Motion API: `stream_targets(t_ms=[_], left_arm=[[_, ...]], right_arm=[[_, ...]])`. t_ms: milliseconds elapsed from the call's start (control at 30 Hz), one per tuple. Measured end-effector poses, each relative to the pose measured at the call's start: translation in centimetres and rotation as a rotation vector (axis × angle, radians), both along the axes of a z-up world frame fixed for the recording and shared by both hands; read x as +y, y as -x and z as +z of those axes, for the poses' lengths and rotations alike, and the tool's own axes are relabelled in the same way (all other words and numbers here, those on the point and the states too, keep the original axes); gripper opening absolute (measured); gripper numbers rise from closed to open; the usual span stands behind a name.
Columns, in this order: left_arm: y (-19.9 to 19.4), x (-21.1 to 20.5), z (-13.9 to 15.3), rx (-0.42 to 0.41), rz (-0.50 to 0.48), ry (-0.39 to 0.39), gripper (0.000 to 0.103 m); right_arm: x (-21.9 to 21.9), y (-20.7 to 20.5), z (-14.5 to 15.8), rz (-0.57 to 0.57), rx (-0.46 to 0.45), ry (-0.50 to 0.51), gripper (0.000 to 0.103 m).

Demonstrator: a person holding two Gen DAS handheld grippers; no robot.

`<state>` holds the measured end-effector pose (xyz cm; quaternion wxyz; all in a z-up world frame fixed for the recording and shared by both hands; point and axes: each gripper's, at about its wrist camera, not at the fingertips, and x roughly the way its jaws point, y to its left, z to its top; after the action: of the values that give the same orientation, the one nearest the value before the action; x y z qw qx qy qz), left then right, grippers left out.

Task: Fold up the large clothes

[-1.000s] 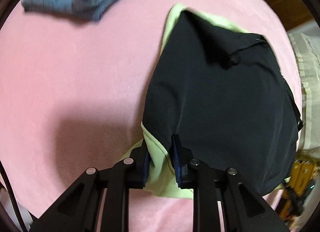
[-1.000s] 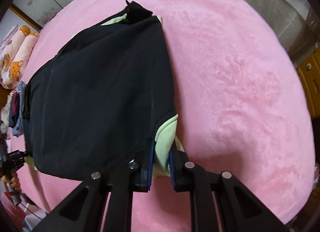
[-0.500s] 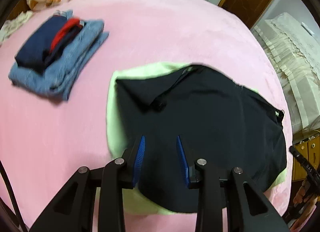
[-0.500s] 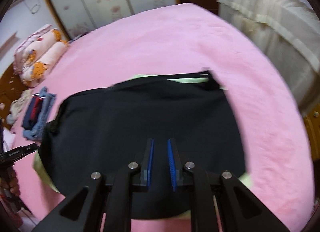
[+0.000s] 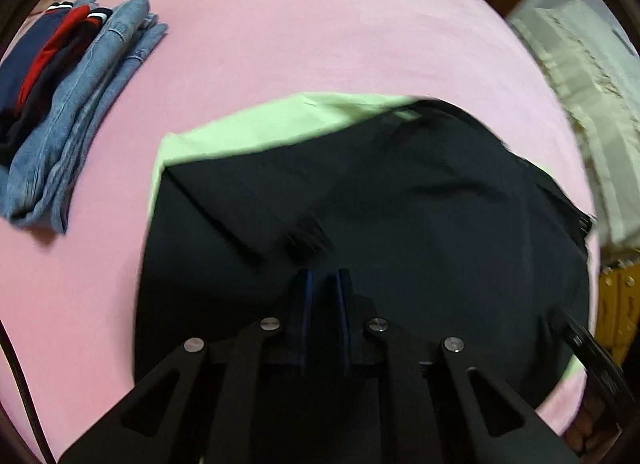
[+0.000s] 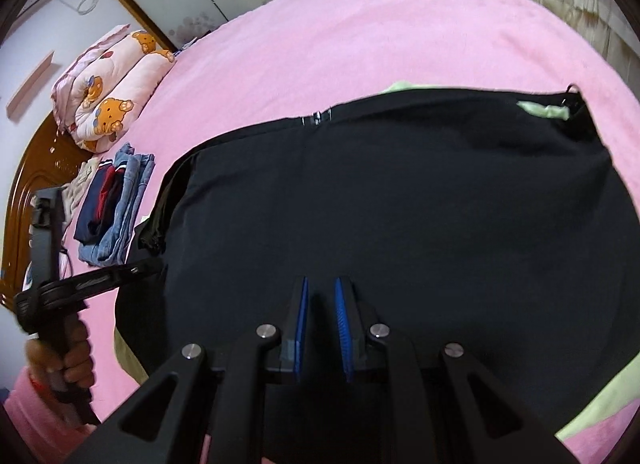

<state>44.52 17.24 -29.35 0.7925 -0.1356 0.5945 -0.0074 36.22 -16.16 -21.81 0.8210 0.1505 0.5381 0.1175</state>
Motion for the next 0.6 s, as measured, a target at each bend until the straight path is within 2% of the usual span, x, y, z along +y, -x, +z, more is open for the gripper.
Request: stream_targets(t_ms=[167,300,333,400,500,600], left_arm=[[-3.7,2.3,0.2,-0.067,0.053,-0.05,0.01],[-5.9,4.4,3.1,-0.199,0.148,-0.07,0.012],[-6.2,4.6,3.7,-0.212,0.16,-0.077,0.013],[-6.4,4.7,4.5,-0.212,0.155,-0.087,0.023],[-5.4,4.9,5.1,-0.181,0.151,-0.126,0.025],[-2.8,5.5,4.8,-0.137,0.179,-0.079,0.027]], right_arm=[[0.9,-1.2,-1.0,-0.039,0.025,-0.009,0.014],[1.3,-2.4,-1.1,-0.052,0.013,-0.003,0.014],[1.4,-2.6,-1.0,-0.053,0.007,0.003,0.014],[1.7,-3.1,-1.0,-0.066,-0.006,0.019,0.014],[1.7,-3.6,-1.4,-0.092,-0.001,0.021,0.014],[1.9,-4.1,-2.3,-0.102,0.022,0.047,0.014]])
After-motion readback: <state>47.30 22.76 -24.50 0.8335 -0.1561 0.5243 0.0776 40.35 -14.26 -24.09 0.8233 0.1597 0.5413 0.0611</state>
